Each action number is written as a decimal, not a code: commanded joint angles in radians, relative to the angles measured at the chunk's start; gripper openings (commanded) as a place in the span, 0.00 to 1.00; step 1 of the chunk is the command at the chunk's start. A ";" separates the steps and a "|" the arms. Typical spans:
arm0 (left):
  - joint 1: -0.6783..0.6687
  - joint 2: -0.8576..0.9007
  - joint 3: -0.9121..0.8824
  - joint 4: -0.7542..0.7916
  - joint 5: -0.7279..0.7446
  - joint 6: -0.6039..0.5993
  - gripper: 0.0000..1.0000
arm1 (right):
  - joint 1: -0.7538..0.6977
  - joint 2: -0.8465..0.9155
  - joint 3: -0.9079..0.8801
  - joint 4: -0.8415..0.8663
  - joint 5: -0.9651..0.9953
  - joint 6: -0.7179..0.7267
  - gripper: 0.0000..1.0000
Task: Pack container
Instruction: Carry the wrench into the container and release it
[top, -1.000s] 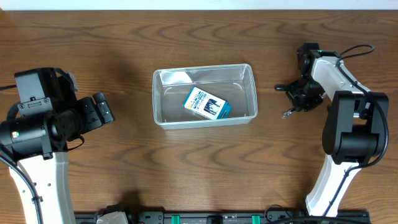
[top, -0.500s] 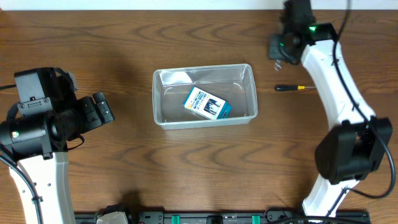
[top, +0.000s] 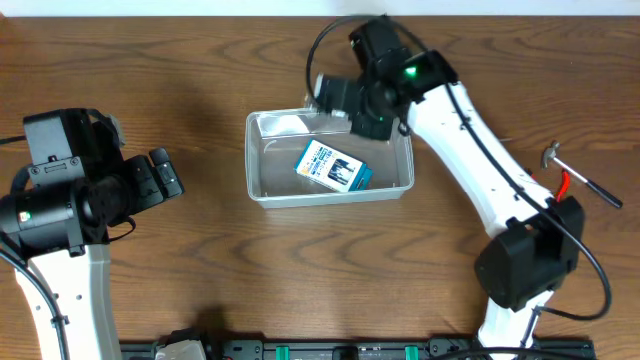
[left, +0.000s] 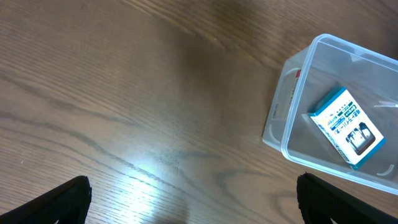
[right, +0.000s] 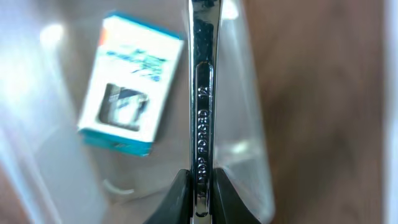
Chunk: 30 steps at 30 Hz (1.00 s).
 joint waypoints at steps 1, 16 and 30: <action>-0.004 0.002 0.010 0.000 0.003 -0.005 0.98 | 0.010 0.058 -0.013 -0.032 -0.107 -0.125 0.01; -0.004 0.002 0.010 0.007 0.003 -0.005 0.98 | 0.009 0.275 -0.013 -0.071 -0.141 -0.125 0.17; -0.004 0.002 0.010 0.013 0.003 -0.005 0.98 | -0.009 0.100 0.094 -0.060 -0.098 0.077 0.89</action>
